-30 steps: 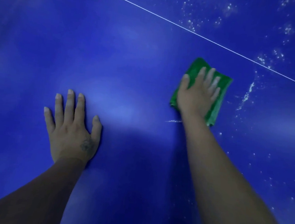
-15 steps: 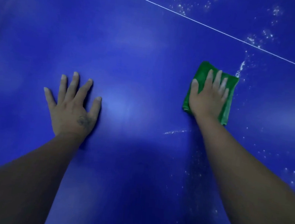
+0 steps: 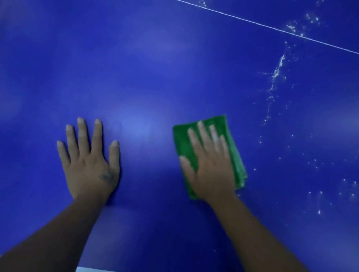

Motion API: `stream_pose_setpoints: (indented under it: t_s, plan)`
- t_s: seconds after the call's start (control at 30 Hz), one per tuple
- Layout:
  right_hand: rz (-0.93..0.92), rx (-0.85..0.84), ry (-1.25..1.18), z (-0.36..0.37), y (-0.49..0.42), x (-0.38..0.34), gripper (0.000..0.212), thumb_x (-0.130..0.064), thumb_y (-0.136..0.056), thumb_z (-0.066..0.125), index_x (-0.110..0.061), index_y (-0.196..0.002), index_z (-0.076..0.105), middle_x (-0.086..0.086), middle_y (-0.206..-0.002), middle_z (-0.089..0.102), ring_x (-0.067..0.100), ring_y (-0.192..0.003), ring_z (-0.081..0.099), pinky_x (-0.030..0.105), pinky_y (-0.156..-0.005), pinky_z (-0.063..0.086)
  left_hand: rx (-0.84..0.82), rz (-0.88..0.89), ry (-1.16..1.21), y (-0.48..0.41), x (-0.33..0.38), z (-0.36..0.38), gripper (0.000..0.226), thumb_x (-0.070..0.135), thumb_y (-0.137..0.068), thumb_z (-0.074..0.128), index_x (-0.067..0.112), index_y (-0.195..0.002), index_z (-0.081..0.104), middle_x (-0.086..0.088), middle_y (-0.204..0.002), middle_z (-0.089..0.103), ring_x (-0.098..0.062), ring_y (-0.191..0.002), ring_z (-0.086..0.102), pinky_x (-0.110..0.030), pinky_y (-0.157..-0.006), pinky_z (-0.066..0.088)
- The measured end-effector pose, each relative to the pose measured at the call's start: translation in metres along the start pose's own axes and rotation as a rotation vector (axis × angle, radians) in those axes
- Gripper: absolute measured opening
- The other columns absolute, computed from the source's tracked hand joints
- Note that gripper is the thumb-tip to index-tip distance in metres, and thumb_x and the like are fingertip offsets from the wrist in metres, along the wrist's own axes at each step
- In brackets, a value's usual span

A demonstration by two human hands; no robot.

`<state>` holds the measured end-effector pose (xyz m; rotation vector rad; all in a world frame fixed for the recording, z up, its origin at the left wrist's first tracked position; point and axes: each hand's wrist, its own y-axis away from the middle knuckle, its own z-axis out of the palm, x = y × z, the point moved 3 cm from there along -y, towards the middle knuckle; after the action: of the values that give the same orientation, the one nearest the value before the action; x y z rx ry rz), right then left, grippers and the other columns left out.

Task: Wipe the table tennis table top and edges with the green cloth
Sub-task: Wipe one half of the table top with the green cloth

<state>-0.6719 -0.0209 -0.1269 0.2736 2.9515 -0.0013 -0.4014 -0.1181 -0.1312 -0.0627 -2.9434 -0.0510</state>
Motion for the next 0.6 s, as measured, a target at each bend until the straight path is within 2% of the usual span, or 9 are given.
stream_pose_setpoints:
  t_s: [0.13, 0.2, 0.27, 0.33, 0.47, 0.53, 0.6]
  plan:
    - [0.339, 0.005, 0.035, -0.017, -0.061, 0.076, 0.074, -0.061, -0.112, 0.032, -0.022, -0.174, 0.019, 0.004, -0.183, 0.005, 0.029, -0.169, 0.004, 0.055, -0.136, 0.009, 0.007, -0.011, -0.004, 0.011, -0.004, 0.005, 0.074, 0.063, -0.107, 0.030, 0.027, -0.172, 0.026, -0.004, -0.182, 0.011, -0.028, -0.168, 0.002, -0.056, -0.135, 0.004]
    - [0.506, 0.020, 0.027, -0.019, -0.081, 0.081, 0.075, -0.060, -0.112, 0.030, -0.021, -0.174, 0.018, 0.004, -0.183, 0.003, 0.030, -0.169, 0.002, 0.055, -0.136, 0.007, 0.024, -0.016, -0.008, 0.009, -0.004, 0.006, 0.074, 0.061, -0.107, 0.032, 0.025, -0.171, 0.028, -0.006, -0.181, 0.013, -0.029, -0.168, 0.004, -0.056, -0.135, 0.004]
    - [0.556, 0.038, 0.022, -0.016, -0.084, 0.055, 0.075, -0.059, -0.112, 0.029, -0.019, -0.174, 0.017, 0.005, -0.183, 0.002, 0.032, -0.169, 0.002, 0.055, -0.135, 0.006, 0.040, -0.009, -0.002, 0.010, -0.003, 0.005, 0.073, 0.059, -0.107, 0.034, 0.024, -0.171, 0.030, -0.007, -0.181, 0.015, -0.030, -0.168, 0.006, -0.057, -0.135, 0.005]
    - [0.459, 0.042, 0.012, -0.008, -0.066, 0.009, 0.074, -0.058, -0.112, 0.031, -0.019, -0.174, 0.019, 0.007, -0.183, 0.005, 0.033, -0.169, 0.004, 0.055, -0.135, 0.007, 0.039, 0.002, -0.001, 0.010, -0.003, 0.005, 0.073, 0.059, -0.107, 0.033, 0.023, -0.171, 0.030, -0.008, -0.181, 0.015, -0.032, -0.168, 0.007, -0.057, -0.135, 0.005]
    - [0.043, -0.036, -0.082, 0.015, 0.025, -0.077, 0.073, -0.055, -0.112, 0.039, -0.020, -0.174, 0.022, 0.005, -0.183, 0.008, 0.031, -0.169, 0.006, 0.057, -0.135, 0.014, 0.018, -0.009, -0.024, 0.008, -0.004, 0.007, 0.073, 0.061, -0.107, 0.031, 0.027, -0.172, 0.024, -0.007, -0.181, 0.011, -0.032, -0.168, 0.005, -0.058, -0.134, 0.004]
    - [-0.099, -0.053, -0.116, 0.018, 0.062, -0.075, 0.071, -0.054, -0.111, 0.047, -0.023, -0.172, 0.028, 0.000, -0.183, 0.012, 0.029, -0.169, 0.011, 0.056, -0.134, 0.018, 0.006, -0.007, -0.025, 0.009, -0.005, 0.007, 0.073, 0.062, -0.108, 0.029, 0.028, -0.173, 0.021, -0.006, -0.182, 0.009, -0.031, -0.168, 0.003, -0.059, -0.134, 0.003]
    - [-0.140, -0.041, -0.097, 0.012, 0.065, -0.046, 0.070, -0.055, -0.109, 0.051, -0.024, -0.171, 0.033, -0.001, -0.182, 0.017, 0.027, -0.168, 0.015, 0.056, -0.133, 0.021, -0.001, -0.006, -0.020, 0.008, -0.005, 0.007, 0.074, 0.064, -0.108, 0.027, 0.029, -0.173, 0.019, -0.005, -0.182, 0.006, -0.030, -0.168, 0.000, -0.058, -0.135, 0.002]
